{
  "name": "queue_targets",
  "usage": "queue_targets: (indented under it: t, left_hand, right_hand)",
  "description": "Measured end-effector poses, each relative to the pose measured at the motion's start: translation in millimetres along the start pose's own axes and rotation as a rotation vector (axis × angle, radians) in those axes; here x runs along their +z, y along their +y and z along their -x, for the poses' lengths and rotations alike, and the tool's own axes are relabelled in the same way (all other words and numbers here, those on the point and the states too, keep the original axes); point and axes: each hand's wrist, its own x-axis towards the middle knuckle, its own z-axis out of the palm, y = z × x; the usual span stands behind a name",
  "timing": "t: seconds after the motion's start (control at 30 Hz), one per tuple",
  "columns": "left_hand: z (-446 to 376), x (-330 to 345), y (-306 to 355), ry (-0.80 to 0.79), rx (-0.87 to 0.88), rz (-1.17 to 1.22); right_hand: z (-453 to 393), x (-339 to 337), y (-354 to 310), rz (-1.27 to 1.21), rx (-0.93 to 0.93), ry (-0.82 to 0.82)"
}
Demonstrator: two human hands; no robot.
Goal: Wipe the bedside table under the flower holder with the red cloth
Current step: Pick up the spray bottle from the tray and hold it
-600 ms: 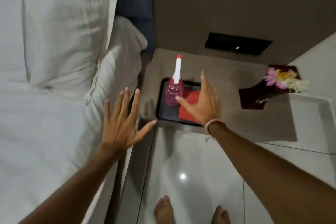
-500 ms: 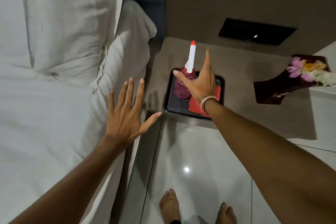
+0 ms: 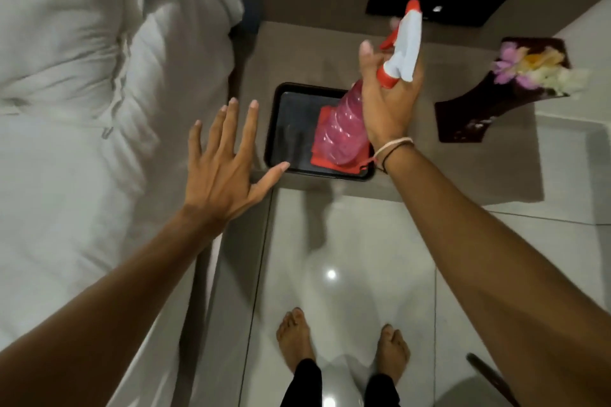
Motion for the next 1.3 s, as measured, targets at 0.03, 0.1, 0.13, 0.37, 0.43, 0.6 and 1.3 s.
queue_targets:
  t: [0.03,0.1,0.13,0.37,0.43,0.6,1.3]
  left_hand:
    - [-3.2,-0.3,11.9,-0.012,0.015,-0.003]
    - [-8.8,3.0,44.8,-0.018,0.065,-0.01]
    - [-9.1,5.5,58.0,-0.023,0.088,-0.009]
    - [-1.0,24.1,173.5,-0.087,0.247,0.011]
    - [3.9,26.1,194.8,-0.099,0.255,0.008]
    - [18.5,30.0,214.9,-0.114,0.246,0.012]
    - [32.0,33.3,125.8,-0.123,0.11,-0.014]
  right_hand:
    - [4.2,-20.2,0.9,0.009,0.004,-0.005]
    - [16.4,-70.0,7.9,0.052,0.03,-0.003]
    - [26.1,-89.7,16.1,0.074,0.063,0.005]
    - [83.4,-221.0,78.4,0.28,0.285,0.099]
    - [92.7,-241.5,89.3,0.301,0.304,0.137]
    - [110.2,-261.1,102.8,0.394,0.35,0.158]
    - [151.7,-180.1,80.6,0.35,0.233,0.011]
